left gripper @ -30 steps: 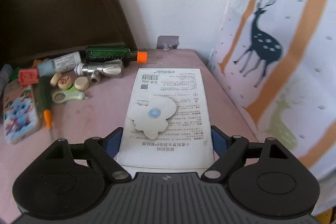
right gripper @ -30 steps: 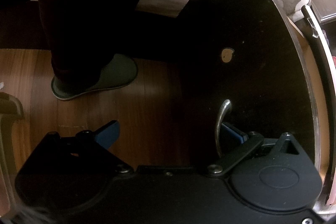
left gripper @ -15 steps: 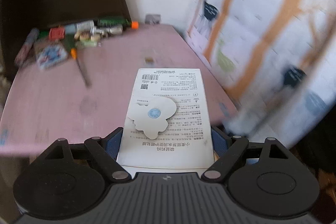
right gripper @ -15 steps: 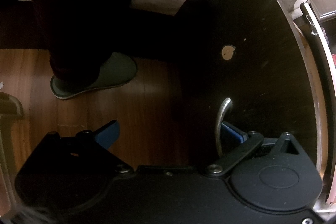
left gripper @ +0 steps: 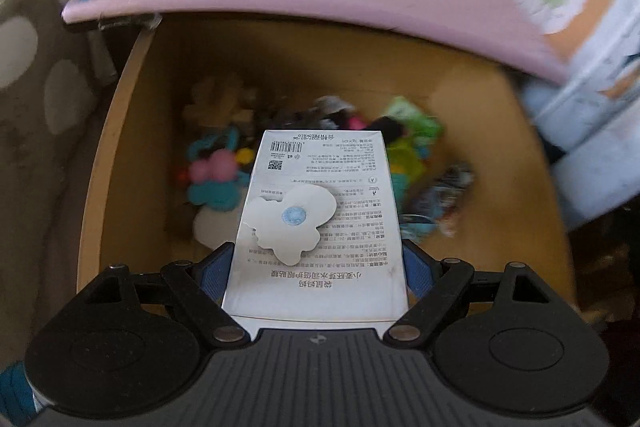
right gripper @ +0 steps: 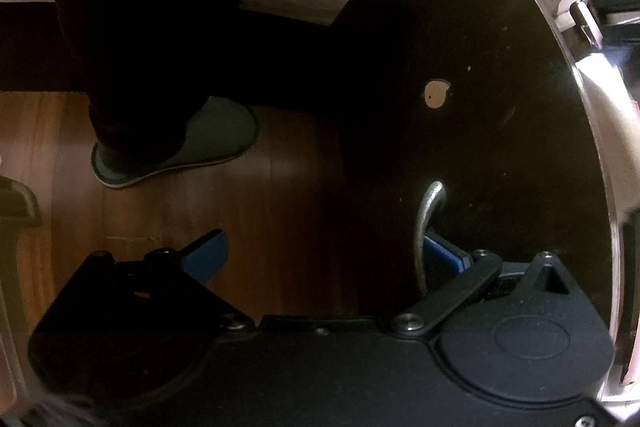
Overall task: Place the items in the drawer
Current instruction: 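Carry the leaflet into the open drawer and release the left gripper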
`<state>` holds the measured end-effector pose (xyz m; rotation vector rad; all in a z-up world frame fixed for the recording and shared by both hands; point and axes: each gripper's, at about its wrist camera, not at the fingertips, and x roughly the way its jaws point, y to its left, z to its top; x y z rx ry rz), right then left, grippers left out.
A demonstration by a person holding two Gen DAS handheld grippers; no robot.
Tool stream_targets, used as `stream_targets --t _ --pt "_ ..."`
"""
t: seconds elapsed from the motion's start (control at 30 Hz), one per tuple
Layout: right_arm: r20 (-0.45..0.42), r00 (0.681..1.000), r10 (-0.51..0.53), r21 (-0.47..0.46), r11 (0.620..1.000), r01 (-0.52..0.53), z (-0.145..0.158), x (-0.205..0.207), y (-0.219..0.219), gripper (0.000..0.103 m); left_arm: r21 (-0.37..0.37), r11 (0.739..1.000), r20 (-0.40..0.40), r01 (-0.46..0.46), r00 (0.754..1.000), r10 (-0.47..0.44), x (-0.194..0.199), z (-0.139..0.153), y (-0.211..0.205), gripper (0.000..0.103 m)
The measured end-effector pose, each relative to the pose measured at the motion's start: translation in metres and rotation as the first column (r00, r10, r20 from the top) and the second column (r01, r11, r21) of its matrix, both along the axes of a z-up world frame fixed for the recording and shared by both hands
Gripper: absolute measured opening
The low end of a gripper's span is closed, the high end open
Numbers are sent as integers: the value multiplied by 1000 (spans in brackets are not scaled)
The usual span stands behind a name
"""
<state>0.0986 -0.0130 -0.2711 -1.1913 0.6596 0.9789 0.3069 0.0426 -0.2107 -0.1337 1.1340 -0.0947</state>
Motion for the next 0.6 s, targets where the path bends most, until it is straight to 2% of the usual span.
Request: stream_targets --t 0.2,0.27,0.3,0.4,0.5,0.6 --pt "-1 1000 9 3 1000 -9 -1 0 -1 103 44 999 -20 2 1000 -1 27 -23 8 87" --pt "-1 1000 12 5 1000 -12 -1 0 -1 103 73 997 -52 22 998 -18 30 -30 9 91" --pt "-1 1000 14 6 1000 -14 -1 0 -1 103 95 995 -42 20 999 -16 29 -30 8 91" --pt "0 1000 16 10 1000 -16 -2 1 -2 103 104 994 -14 23 1000 -21 24 -24 9 92" --pt "-2 1000 7 15 1000 -7 -2 2 -2 103 150 987 21 52 998 -56 14 -13 1 92" --pt "-5 1000 -4 20 1000 4 -2 2 -1 103 156 986 47 61 997 -69 7 2 -5 92"
